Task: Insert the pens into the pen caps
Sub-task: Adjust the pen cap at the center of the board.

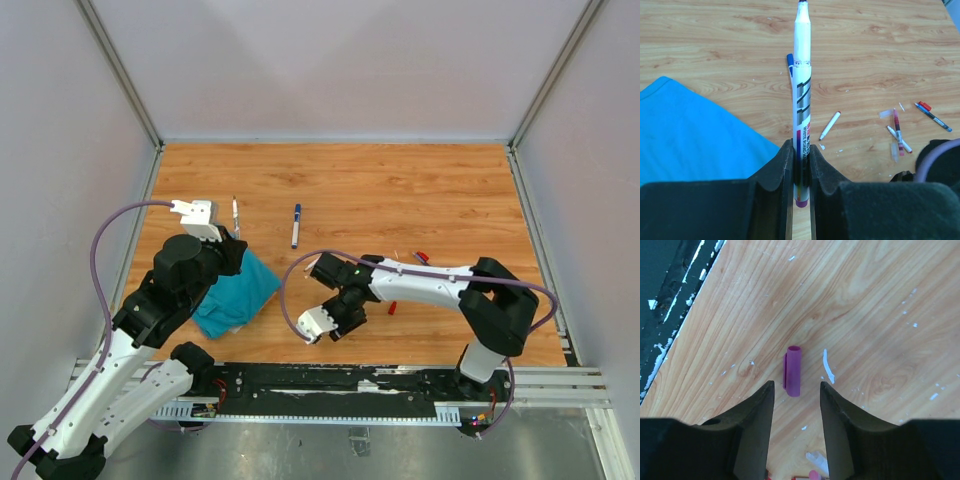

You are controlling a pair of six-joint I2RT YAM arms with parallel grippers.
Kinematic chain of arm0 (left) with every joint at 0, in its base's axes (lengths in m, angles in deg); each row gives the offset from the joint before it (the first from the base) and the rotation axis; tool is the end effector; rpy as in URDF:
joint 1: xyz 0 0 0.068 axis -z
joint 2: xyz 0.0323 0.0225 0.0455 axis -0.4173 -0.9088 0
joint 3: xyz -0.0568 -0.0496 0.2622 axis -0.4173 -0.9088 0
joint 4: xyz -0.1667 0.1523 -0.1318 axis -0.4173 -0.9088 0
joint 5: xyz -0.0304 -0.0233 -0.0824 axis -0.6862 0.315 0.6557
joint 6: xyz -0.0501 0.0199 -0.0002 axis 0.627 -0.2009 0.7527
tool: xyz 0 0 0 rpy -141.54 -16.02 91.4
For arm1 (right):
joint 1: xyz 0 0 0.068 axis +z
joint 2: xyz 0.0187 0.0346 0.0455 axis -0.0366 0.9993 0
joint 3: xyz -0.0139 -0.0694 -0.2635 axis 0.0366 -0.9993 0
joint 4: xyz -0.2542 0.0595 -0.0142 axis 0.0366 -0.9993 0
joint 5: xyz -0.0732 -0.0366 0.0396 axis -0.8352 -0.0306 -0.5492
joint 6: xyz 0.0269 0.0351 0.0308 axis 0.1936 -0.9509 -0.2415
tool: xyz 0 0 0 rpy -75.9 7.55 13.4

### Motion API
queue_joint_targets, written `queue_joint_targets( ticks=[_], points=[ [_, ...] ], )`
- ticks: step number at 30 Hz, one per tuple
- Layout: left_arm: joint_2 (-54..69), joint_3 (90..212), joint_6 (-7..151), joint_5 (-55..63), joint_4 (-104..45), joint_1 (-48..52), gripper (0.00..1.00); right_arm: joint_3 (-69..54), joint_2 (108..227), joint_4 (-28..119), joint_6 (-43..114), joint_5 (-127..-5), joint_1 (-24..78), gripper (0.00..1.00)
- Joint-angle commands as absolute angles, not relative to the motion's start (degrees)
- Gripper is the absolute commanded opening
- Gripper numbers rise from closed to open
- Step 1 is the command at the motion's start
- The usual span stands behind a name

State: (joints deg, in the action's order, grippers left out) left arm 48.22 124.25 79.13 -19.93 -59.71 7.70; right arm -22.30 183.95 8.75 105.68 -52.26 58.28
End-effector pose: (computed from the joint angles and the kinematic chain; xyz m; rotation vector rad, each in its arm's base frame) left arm 0.1209 -0.0653 0.3338 0.0343 1.8926 -0.3629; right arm 0.1452 0.2809 0.1734 -2.5165 1.2615 0.5096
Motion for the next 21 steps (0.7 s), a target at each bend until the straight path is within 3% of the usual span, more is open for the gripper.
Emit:
queue_joint_targets(
  ticks=[1,11,18,21],
  points=[
    [48.7,124.0,78.5,-20.4,-58.4,7.4,0.0,-24.9,178.0,11.7,106.2,-51.5,59.0,0.44],
    [48.6,124.1,78.5,-20.3,-58.3,7.4,0.0,-38.9,162.1,37.1,92.9,-53.4,58.8,0.48],
    [48.7,124.0,78.4,-20.3,-58.2,7.5,0.0,-50.3,152.1,59.8,74.8,-55.7,58.5,0.61],
    [48.6,124.0,78.5,-20.2,-58.2,7.5,0.01,-54.9,149.5,69.6,66.8,-58.3,58.5,0.73]
  ],
)
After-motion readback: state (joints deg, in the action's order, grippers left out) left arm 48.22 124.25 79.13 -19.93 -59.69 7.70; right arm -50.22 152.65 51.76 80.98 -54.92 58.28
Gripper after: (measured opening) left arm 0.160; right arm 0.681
